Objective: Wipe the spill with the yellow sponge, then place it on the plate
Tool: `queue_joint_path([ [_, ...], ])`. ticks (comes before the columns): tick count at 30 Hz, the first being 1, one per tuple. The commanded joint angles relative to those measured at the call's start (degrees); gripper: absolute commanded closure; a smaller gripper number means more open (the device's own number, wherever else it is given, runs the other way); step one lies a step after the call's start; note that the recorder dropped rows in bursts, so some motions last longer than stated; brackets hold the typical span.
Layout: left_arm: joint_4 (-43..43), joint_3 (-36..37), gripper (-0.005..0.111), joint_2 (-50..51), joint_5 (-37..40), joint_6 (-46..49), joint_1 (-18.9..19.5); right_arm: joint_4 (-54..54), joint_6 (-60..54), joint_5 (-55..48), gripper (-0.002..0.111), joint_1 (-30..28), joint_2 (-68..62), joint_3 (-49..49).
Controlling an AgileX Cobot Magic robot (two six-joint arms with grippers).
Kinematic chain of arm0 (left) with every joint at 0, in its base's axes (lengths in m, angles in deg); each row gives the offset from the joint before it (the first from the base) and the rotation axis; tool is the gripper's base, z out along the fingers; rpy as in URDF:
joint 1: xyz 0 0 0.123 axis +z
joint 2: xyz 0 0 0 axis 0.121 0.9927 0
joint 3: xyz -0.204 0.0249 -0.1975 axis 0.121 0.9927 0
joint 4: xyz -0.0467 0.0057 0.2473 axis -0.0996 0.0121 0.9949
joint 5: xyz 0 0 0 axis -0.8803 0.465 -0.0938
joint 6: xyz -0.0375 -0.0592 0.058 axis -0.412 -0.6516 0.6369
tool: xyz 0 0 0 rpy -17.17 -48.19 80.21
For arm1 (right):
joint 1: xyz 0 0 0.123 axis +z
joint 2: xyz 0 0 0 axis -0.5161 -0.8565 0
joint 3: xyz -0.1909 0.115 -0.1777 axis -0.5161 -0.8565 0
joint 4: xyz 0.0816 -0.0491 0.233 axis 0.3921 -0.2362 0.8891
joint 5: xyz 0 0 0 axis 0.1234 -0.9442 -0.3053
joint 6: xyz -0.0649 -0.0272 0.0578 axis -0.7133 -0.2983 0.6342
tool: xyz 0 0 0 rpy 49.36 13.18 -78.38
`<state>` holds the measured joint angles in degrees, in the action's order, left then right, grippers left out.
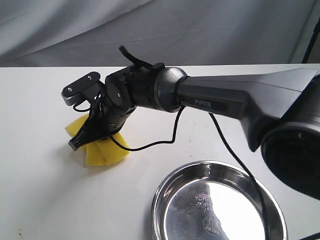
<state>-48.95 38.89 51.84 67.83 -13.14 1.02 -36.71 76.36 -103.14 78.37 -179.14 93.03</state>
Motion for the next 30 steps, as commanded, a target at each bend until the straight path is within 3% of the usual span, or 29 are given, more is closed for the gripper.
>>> queue_joint_path([
  [1, 0.0, 0.2, 0.107, -0.2, -0.2, -0.2, -0.3, 0.2, 0.3, 0.3, 0.108, 0.1, 0.4, -0.1],
  [8, 0.0, 0.2, 0.107, -0.2, -0.2, -0.2, -0.3, 0.4, 0.1, 2.2, 0.108, 0.1, 0.4, -0.1],
  [20, 0.0, 0.2, 0.107, -0.2, -0.2, -0.2, -0.3, 10.0, -0.1, 3.0, 0.108, 0.1, 0.4, -0.1],
  [30, 0.0, 0.2, 0.107, -0.2, -0.2, -0.2, -0.3, 27.3, -24.4, 2.7, 0.108, 3.4, 0.4, -0.1],
])
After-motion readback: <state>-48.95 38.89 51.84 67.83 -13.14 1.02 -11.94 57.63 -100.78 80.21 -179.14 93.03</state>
